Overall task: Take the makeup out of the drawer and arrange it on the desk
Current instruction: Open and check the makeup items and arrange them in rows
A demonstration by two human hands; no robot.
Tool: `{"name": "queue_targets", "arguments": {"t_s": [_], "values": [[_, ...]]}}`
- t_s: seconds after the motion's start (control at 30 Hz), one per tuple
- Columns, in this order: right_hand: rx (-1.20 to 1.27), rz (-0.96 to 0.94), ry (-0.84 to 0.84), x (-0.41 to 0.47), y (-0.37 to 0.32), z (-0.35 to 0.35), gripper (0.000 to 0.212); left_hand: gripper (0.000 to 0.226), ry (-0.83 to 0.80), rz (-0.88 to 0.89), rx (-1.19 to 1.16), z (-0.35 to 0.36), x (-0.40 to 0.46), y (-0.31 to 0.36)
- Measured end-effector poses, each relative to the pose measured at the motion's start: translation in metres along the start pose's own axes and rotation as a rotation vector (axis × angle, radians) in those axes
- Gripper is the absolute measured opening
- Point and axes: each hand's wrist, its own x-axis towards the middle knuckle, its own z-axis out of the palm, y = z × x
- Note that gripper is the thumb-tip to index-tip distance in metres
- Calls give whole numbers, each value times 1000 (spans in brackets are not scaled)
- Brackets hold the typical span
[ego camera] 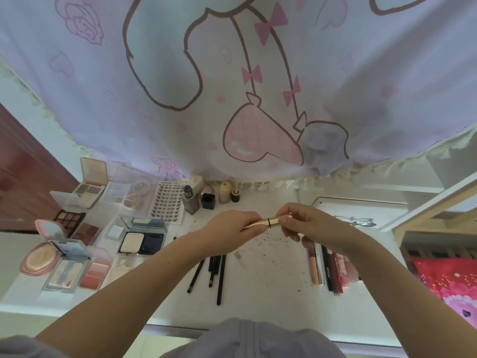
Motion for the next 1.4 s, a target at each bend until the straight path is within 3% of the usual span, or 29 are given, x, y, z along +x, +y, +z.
{"name": "queue_targets", "arguments": {"t_s": [0.1, 0.27, 0.43, 0.57, 0.7, 0.83, 0.97, 1.1, 1.23, 1.4], "values": [[7, 65, -20, 0, -3, 0, 44, 27, 10, 35, 40, -1, 0, 2], [-39, -9, -10, -1, -2, 1, 13, 28, 11, 20, 35, -3, -2, 1], [-10, 39, 22, -3, -6, -1, 36, 28, 28, 35, 78, -4, -2, 3], [-27, -9, 0, -4, -5, -2, 14, 28, 27, 15, 56, -4, -3, 3], [-42, 43, 1, -3, -6, 0, 36, 28, 42, 26, 72, -4, -3, 5], [-47, -19, 2, -4, -6, 0, 14, 29, 51, 15, 57, -3, -2, 6], [-39, 22, 14, -5, -6, -2, 36, 27, 56, 40, 56, -3, -2, 8], [-10, -21, 8, -7, -3, -8, 12, 29, 55, 33, 55, -1, -1, 9], [-32, 42, -1, -7, -3, -8, 26, 25, 49, 48, 42, 0, 0, 10], [18, -3, 5, -8, -2, -9, 13, 26, 47, 45, 26, 0, 2, 10]]}}
